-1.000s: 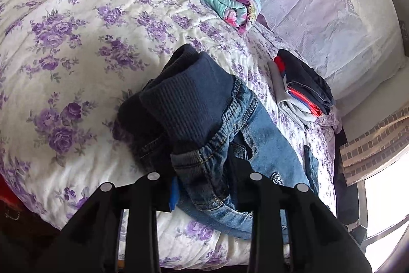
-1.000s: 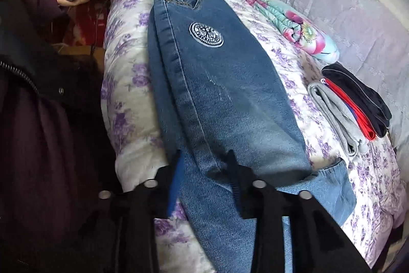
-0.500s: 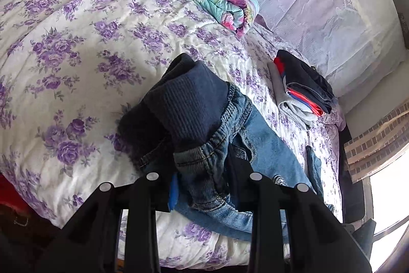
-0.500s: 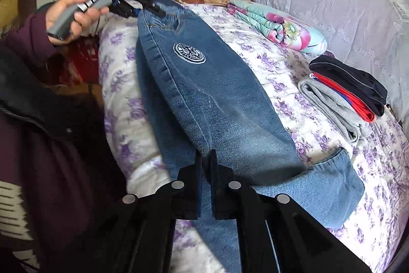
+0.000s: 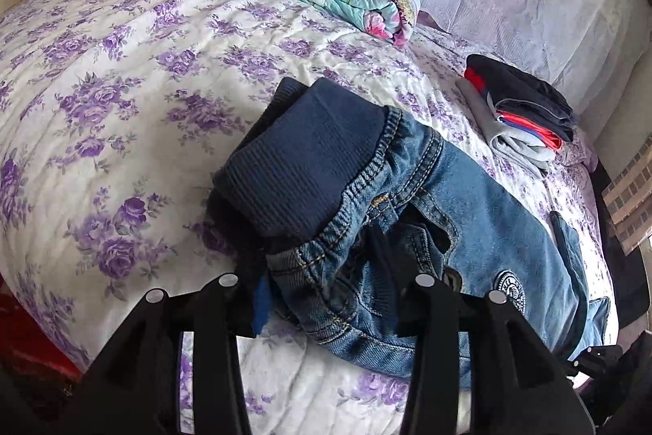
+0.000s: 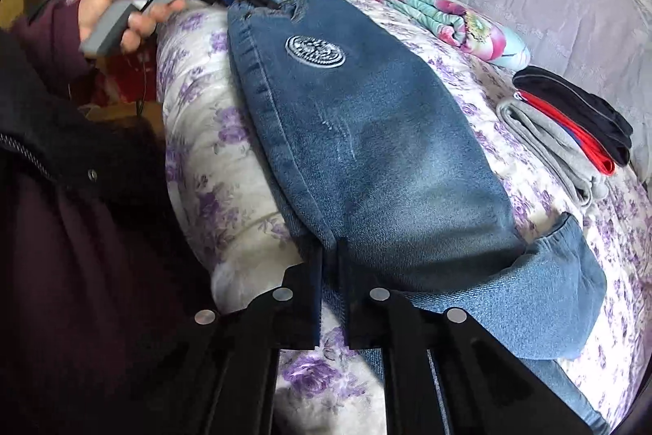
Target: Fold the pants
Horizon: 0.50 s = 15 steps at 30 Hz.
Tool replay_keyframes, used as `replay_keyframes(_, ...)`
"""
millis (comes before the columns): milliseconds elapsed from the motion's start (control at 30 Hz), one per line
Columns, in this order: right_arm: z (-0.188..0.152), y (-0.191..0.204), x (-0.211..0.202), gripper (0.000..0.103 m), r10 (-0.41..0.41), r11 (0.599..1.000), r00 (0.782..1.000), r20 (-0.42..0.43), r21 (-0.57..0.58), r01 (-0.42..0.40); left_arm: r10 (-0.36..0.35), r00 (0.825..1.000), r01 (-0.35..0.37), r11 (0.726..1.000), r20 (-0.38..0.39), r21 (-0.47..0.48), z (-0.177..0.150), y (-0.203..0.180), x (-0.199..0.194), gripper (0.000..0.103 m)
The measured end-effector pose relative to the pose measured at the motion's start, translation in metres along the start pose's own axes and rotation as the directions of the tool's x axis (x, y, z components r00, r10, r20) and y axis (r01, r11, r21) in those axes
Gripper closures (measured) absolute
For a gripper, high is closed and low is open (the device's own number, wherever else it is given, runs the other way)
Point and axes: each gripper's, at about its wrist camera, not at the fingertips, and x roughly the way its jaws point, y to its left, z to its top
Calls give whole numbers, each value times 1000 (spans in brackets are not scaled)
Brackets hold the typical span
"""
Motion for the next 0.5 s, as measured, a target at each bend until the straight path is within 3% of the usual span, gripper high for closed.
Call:
replay_keyframes(33, 1, -7, -6, 85, 16, 999, 1000, 18, 43, -17, -19, 1000, 19, 1000, -13, -3, -1, 2, -4, 61)
replay_keyframes(67, 1, -16, -16, 66, 19, 995, 998, 53, 92, -24, -39, 999, 39, 999, -27, -9, -3, 5, -8, 59)
replay_keyframes(100, 2, -26, -28, 39, -17, 990, 995, 98, 142, 3, -43, 999, 43, 999, -31, -7, -6, 6, -15, 59)
replay_keyframes(133, 4, -40, -42, 25, -97, 976, 986, 135, 205, 68, -18, 999, 18, 1000, -29, 5, -9, 7, -26, 57)
replay_keyframes(167, 7, -56, -54, 4, -187, 951, 970, 156, 275, 139, 36, 999, -35, 999, -15, 19, -12, 5, -35, 45)
replay_keyframes(233, 11, -94, -69, 3, -318, 878, 938, 140, 416, 236, 140, 987, -147, 986, 80, 79, -17, -9, -67, 43)
replay_keyframes(333, 18, -147, -54, 3, -369, 767, 929, 0, 565, 305, 161, 967, -203, 955, 196, 216, -17, -54, -98, 34)
replay_keyframes(400, 19, -166, -30, 3, -392, 700, 912, -125, 603, 383, 112, 974, -167, 944, 199, 285, -19, -85, -95, 25)
replay_keyframes(467, 17, -173, 2, 4, -392, 679, 896, -208, 592, 435, 28, 991, -75, 932, 134, 356, -26, -113, -72, 25)
replay_keyframes(500, 13, -173, 19, 14, -399, 670, 876, -270, 567, 479, 13, 996, -46, 924, 89, 380, -31, -125, -52, 25)
